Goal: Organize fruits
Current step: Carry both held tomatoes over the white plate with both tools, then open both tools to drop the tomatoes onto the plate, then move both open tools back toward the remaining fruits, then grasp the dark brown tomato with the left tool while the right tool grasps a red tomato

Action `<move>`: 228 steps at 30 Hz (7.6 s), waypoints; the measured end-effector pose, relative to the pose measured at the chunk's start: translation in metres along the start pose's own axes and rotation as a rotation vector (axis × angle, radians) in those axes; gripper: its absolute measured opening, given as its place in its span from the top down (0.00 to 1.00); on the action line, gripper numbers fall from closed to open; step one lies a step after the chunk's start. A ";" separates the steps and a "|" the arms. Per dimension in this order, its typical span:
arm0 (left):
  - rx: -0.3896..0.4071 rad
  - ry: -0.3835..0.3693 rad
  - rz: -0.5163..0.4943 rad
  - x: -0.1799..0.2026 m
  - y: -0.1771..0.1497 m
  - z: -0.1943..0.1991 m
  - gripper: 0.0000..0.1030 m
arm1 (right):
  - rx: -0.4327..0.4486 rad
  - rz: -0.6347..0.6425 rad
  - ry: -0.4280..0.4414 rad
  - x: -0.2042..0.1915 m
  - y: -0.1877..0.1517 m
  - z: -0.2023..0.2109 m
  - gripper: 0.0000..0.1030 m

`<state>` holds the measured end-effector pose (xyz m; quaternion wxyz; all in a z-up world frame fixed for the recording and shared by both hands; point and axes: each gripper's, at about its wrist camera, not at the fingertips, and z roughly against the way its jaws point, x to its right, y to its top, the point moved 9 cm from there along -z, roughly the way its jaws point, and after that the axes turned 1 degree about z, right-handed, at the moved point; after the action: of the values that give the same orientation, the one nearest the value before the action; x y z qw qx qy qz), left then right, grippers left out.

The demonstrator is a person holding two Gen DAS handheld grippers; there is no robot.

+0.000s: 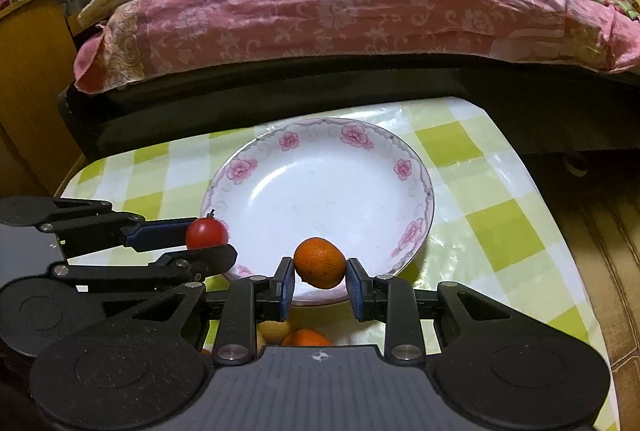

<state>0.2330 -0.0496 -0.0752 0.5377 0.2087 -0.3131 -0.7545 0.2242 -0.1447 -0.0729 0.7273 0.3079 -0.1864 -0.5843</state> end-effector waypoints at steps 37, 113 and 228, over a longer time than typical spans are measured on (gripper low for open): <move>0.005 0.000 0.009 -0.001 0.001 0.002 0.62 | 0.016 -0.005 -0.018 0.008 0.009 -0.007 0.68; 0.018 -0.003 -0.112 0.002 -0.035 0.060 0.60 | -0.003 0.141 -0.015 -0.040 -0.018 0.027 0.64; -0.108 -0.008 -0.233 -0.011 -0.076 0.022 0.54 | -0.190 0.190 0.042 -0.042 -0.061 0.006 0.75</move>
<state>0.1702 -0.0164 -0.1125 0.4555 0.2116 -0.2478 -0.8284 0.1654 -0.1128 -0.1051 0.8090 0.2309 -0.1433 -0.5213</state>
